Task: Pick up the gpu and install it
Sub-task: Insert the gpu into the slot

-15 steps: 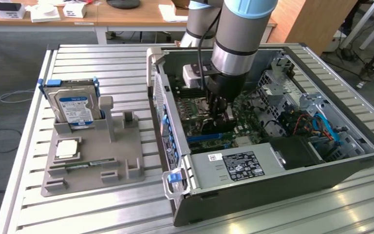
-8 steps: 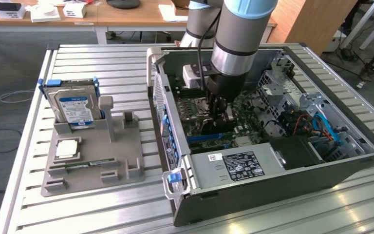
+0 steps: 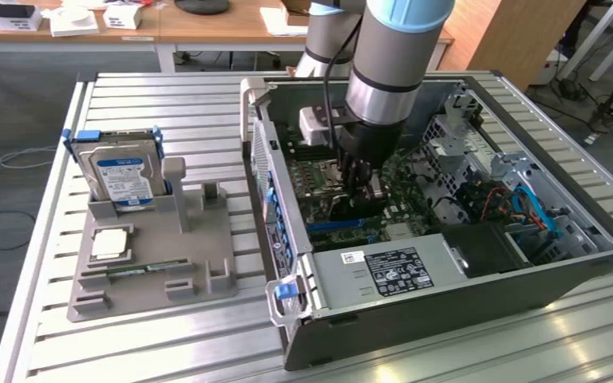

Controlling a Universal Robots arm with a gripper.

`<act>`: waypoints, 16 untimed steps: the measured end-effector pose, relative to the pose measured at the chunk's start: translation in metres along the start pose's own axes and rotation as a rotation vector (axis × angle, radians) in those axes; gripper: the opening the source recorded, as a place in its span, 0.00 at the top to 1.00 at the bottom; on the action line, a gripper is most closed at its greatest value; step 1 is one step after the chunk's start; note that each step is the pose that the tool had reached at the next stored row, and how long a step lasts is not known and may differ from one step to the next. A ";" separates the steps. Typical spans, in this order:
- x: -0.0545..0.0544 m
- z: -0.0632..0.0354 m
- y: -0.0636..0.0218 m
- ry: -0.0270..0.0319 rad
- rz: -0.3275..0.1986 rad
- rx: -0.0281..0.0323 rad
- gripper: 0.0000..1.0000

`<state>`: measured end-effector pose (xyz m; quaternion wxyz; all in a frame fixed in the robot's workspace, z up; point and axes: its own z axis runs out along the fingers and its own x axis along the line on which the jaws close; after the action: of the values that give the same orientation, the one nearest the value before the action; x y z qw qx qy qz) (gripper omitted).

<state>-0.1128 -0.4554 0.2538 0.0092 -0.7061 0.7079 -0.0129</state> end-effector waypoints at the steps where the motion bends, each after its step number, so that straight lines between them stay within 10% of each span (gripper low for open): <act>1: 0.000 0.0002 0.0000 0.0003 0.000 -0.0002 0.73; 16: 0.001 0.0009 0.0001 0.0003 0.000 -0.0002 0.73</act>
<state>-0.1129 -0.4559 0.2529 0.0090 -0.7061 0.7079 -0.0130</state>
